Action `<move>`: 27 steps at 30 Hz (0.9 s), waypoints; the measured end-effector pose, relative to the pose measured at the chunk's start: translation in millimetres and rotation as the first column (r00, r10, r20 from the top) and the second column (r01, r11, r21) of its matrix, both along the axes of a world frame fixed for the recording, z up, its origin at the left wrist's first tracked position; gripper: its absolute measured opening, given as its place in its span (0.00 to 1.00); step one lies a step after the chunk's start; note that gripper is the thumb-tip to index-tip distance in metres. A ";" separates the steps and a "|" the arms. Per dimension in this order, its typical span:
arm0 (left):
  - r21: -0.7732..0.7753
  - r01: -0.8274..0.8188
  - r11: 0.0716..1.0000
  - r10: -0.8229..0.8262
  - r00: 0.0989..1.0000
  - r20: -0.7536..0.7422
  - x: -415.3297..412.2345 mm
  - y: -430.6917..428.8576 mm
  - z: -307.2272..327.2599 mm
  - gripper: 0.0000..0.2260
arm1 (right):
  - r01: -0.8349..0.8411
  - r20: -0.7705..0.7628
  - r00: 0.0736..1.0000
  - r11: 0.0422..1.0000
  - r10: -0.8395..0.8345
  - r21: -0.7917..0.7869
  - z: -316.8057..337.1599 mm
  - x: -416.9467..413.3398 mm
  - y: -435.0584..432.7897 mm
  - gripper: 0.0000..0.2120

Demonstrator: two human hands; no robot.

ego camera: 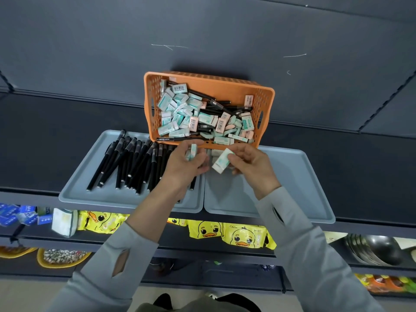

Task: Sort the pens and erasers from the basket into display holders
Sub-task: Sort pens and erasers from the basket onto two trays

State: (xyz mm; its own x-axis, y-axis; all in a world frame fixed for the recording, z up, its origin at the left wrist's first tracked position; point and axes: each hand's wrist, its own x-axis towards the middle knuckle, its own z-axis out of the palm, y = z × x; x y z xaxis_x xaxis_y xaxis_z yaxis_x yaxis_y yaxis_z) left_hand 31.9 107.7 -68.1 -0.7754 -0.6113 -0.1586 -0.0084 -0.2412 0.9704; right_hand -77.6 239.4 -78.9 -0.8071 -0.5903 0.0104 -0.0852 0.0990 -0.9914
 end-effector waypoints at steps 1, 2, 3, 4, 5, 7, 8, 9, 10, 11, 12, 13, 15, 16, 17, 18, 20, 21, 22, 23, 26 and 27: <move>-0.003 -0.011 1.000 0.011 1.000 0.004 0.9 -2.5 0.3 0.11 | 0.012 -0.024 1.000 0.999 -0.011 0.039 -1.1 -4.3 6.0 0.08; -0.016 -0.018 1.000 0.019 1.000 0.012 1.9 -4.8 0.8 0.11 | 0.014 -0.066 0.998 0.996 -0.007 0.093 -2.9 -8.5 11.5 0.08; -0.029 -0.023 0.999 0.023 1.000 0.020 2.3 -6.7 0.9 0.10 | 0.004 -0.122 0.992 0.988 0.015 0.156 -4.7 -12.4 16.5 0.08; -0.028 -0.023 0.999 0.023 0.999 0.023 2.2 -7.7 1.4 0.10 | -0.014 -0.184 0.981 0.973 0.058 0.229 -6.1 -15.1 19.7 0.09; -0.007 -0.021 1.000 0.021 0.999 0.023 2.3 -8.1 2.4 0.10 | -0.038 -0.246 0.962 0.952 0.117 0.304 -7.1 -16.1 21.0 0.09; 0.090 -0.010 0.996 0.009 1.000 0.017 2.1 -7.5 5.0 0.10 | -0.089 -0.337 0.911 0.911 0.238 0.403 -8.8 -14.1 19.5 0.11; 0.154 -0.003 0.988 0.002 1.000 0.003 2.0 -7.2 6.4 0.11 | -0.104 -0.374 0.885 0.901 0.277 0.421 -8.5 -10.7 18.0 0.13; 0.210 0.008 0.978 -0.004 1.000 -0.020 2.6 -6.7 7.7 0.13 | -0.101 -0.415 0.859 0.895 0.298 0.434 -8.1 -7.3 17.2 0.14; 0.242 0.021 0.970 -0.011 0.999 -0.044 3.4 -5.9 8.5 0.14 | -0.080 -0.457 0.833 0.885 0.312 0.459 -7.4 -4.7 17.2 0.15; 0.245 0.030 0.969 -0.016 0.998 -0.061 4.4 -5.3 8.2 0.15 | -0.047 -0.494 0.803 0.861 0.334 0.506 -7.0 -3.1 18.5 0.16; 0.228 0.033 0.973 -0.018 0.998 -0.068 5.4 -4.4 7.3 0.15 | -0.015 -0.514 0.775 0.824 0.368 0.567 -6.8 -1.6 20.3 0.17; 0.207 0.028 0.978 -0.016 0.998 -0.063 6.5 -3.8 6.3 0.16 | 0.003 -0.519 0.753 0.786 0.405 0.618 -6.9 -0.7 22.2 0.17; 0.194 0.022 0.981 -0.011 0.998 -0.057 8.7 -4.3 4.3 0.17 | -0.010 -0.522 0.731 0.772 0.440 0.636 -7.8 1.3 22.4 0.15; 0.207 0.027 0.978 -0.013 0.998 -0.068 9.5 -5.0 3.5 0.17 | -0.005 -0.549 0.712 0.785 0.437 0.619 -9.0 2.0 20.4 0.14; 0.220 0.038 0.975 -0.019 0.996 -0.085 10.4 -5.7 3.4 0.15 | 0.021 -0.595 0.683 0.802 0.424 0.596 -10.6 2.5 17.3 0.13; 0.226 0.047 0.973 -0.026 0.995 -0.095 11.5 -6.7 3.3 0.13 | 0.056 -0.645 0.650 0.821 0.402 0.569 -13.2 2.4 13.8 0.12; 0.221 0.044 0.974 -0.027 0.996 -0.080 13.7 -8.0 3.7 0.09 | 0.136 -0.715 0.612 0.846 0.337 0.515 -19.4 1.5 7.9 0.12; 0.215 0.037 0.976 -0.023 0.998 -0.065 14.6 -8.3 4.1 0.09 | 0.168 -0.734 0.608 0.853 0.305 0.494 -22.4 1.0 6.1 0.11; 0.204 0.026 0.979 -0.017 0.999 -0.045 14.7 -8.4 4.1 0.09 | 0.194 -0.750 0.599 0.857 0.281 0.477 -25.4 0.3 4.7 0.10; 0.187 0.011 0.982 -0.007 1.000 -0.021 14.7 -8.4 3.9 0.09 | 0.213 -0.765 0.586 0.861 0.265 0.462 -27.1 -0.1 3.7 0.09; 0.094 -0.054 0.994 0.052 0.998 0.030 12.3 -6.6 1.4 0.07 | 0.186 -0.750 0.642 0.917 0.158 0.352 -19.8 5.0 -0.4 0.04; 0.079 -0.071 0.994 0.069 0.997 0.035 10.8 -5.2 1.3 0.06 | 0.120 -0.662 0.740 0.944 0.122 0.308 -13.7 9.3 -2.8 0.04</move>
State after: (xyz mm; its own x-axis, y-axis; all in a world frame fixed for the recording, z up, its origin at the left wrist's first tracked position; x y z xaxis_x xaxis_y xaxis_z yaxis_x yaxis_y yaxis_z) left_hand 42.7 102.5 -66.8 -0.7249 -0.6481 -0.2334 -0.0194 -0.3195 0.9474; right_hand -68.4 236.6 -92.6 -0.6609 -0.6587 0.3596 -0.7076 0.3872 -0.5911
